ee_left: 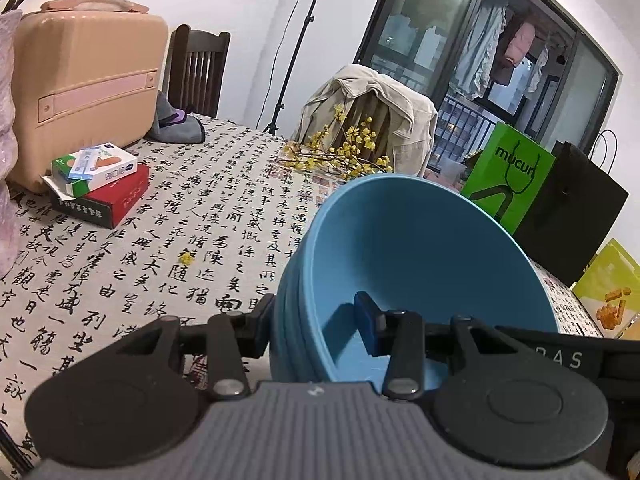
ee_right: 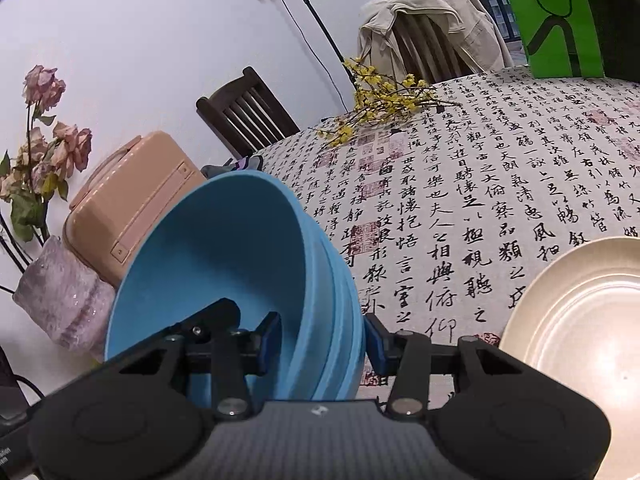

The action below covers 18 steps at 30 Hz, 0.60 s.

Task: Organize plates and bowls
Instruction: 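Lift and carry the blue bowl stack with both tools toward the cream plates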

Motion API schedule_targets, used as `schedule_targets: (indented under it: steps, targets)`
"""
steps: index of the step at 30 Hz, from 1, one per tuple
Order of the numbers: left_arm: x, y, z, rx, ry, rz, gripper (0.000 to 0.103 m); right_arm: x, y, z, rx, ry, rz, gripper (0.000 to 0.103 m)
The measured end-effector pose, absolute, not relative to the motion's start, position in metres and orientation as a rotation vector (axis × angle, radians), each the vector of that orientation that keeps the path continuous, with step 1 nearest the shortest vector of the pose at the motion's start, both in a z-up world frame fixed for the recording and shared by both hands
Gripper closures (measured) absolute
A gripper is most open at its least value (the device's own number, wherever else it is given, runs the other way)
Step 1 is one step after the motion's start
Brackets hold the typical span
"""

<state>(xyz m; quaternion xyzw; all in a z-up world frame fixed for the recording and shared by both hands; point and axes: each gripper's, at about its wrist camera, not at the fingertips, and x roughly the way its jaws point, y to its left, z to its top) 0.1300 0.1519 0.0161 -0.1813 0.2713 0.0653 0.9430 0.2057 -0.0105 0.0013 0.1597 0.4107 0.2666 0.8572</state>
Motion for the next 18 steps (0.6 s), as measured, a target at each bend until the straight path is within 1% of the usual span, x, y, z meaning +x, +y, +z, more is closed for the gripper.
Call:
schedule_targets:
  steps: [18]
  targets:
    - [0.138, 0.116, 0.024, -0.334, 0.552, 0.095, 0.060, 0.204, -0.048, 0.006, 0.374, 0.841, 0.528, 0.058]
